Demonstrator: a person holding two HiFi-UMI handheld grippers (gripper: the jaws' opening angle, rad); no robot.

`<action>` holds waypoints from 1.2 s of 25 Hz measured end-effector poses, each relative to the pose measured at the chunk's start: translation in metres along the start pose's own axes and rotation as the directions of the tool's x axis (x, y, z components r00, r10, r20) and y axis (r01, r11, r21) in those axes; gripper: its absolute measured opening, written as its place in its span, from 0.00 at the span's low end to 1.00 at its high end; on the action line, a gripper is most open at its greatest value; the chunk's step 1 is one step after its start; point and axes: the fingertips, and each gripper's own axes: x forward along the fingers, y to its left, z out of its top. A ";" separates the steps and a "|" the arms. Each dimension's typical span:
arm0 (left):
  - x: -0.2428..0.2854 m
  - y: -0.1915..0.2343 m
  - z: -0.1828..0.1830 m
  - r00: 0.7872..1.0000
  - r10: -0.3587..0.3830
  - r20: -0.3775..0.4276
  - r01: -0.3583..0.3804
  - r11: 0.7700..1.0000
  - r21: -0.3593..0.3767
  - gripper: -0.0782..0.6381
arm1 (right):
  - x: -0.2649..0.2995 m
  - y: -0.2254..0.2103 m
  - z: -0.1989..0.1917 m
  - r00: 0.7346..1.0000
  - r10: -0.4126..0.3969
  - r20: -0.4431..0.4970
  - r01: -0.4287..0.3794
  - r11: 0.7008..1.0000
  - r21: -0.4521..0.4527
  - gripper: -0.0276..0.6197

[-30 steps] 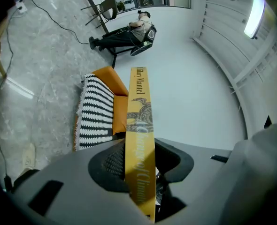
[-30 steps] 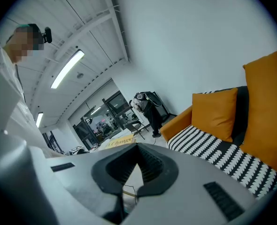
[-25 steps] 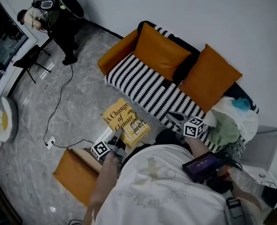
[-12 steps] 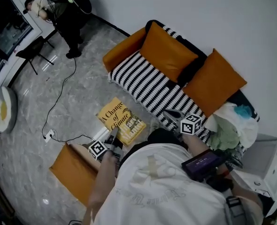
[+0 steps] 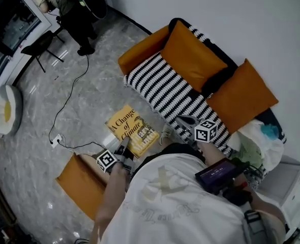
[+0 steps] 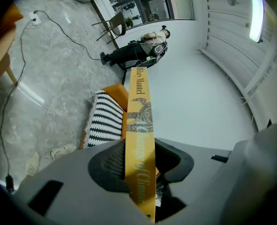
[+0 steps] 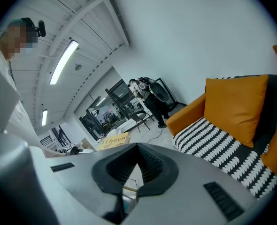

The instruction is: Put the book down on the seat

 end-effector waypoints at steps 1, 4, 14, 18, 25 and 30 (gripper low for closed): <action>0.001 -0.001 0.002 1.000 0.000 0.001 0.000 1.000 0.001 0.31 | 0.002 0.000 0.002 1.000 0.001 -0.003 -0.001 1.000 -0.003 0.06; 0.017 -0.006 0.011 1.000 0.005 -0.001 -0.005 1.000 0.007 0.31 | 0.011 -0.011 0.013 1.000 -0.001 -0.013 0.001 1.000 0.005 0.06; 0.105 -0.030 0.044 0.998 0.048 -0.029 -0.048 0.999 0.024 0.31 | 0.040 -0.078 0.062 1.000 -0.003 -0.030 0.004 0.999 0.036 0.07; 0.139 -0.039 0.050 0.994 0.087 -0.062 -0.083 0.995 0.063 0.31 | 0.043 -0.104 0.076 1.000 -0.015 -0.022 0.016 0.998 0.054 0.06; 0.202 -0.062 0.054 0.982 0.114 -0.153 -0.097 0.988 0.116 0.31 | 0.041 -0.138 0.087 0.999 -0.039 0.010 0.038 0.993 0.110 0.06; 0.233 -0.076 0.055 0.975 0.111 -0.193 -0.084 0.987 0.140 0.31 | 0.041 -0.153 0.087 0.998 -0.060 0.022 0.056 0.989 0.134 0.06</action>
